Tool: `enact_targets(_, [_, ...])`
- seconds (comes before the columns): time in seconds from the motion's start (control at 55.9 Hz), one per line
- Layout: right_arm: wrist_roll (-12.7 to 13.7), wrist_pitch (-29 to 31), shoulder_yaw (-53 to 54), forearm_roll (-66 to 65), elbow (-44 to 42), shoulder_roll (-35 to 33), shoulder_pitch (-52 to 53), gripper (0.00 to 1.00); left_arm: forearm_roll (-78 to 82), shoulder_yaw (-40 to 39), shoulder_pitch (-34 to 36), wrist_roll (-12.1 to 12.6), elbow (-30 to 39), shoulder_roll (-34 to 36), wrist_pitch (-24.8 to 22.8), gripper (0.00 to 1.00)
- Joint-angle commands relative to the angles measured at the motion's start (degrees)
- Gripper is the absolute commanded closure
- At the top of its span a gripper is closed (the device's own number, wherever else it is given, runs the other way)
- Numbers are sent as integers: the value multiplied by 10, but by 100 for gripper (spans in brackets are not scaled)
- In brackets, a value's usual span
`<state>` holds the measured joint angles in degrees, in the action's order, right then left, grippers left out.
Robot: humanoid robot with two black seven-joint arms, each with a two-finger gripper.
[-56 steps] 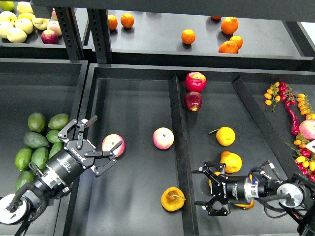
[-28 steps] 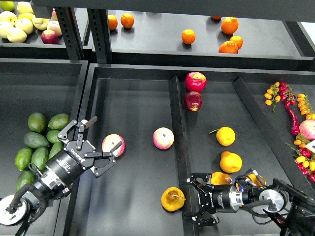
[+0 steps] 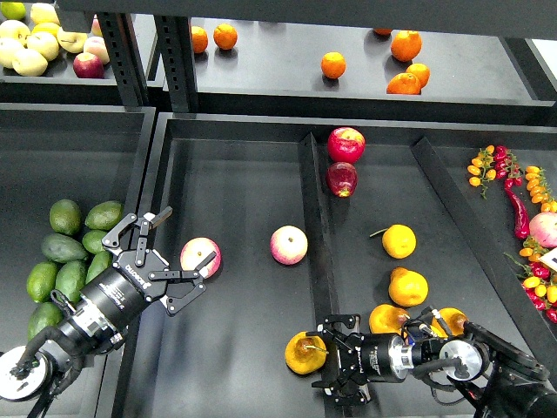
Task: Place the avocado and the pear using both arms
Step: 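Move the right gripper onto the yellow-orange pear in the middle bin, then close the right gripper on the pear and lift it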
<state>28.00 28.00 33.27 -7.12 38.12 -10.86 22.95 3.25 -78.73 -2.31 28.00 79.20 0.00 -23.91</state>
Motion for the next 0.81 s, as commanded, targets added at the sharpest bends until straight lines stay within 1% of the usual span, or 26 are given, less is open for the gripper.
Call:
enact_targets(0.0, [0,0,2,0,-9,6,0,17,0,1,-2,0,0,0,-3,0])
enact_targets(0.054, [0,0,4,1,-13,7,0,20,0,2,-6,0,0,0,-5,0])
enact_targets(0.197, [0,0,6,0,-16,14,-2,30,0,1,-9,0,0,0,-7,0])
enact_targets(0.358, [0,0,7,0,-20,15,-4,36,0,2,-11,0,0,0,-7,0])
enact_targets(0.519, [0,0,18,0,-19,15,-9,44,0,2,-11,0,0,0,-7,0])
enact_targets(0.537, [0,0,20,0,-19,16,-9,47,0,2,-12,0,0,0,-7,0])
enact_targets(0.644, [0,0,20,0,-19,16,-10,56,0,2,-12,0,0,0,-7,0])
enact_targets(0.787, [0,0,20,0,-19,16,-11,62,0,2,-12,0,0,0,-7,0])
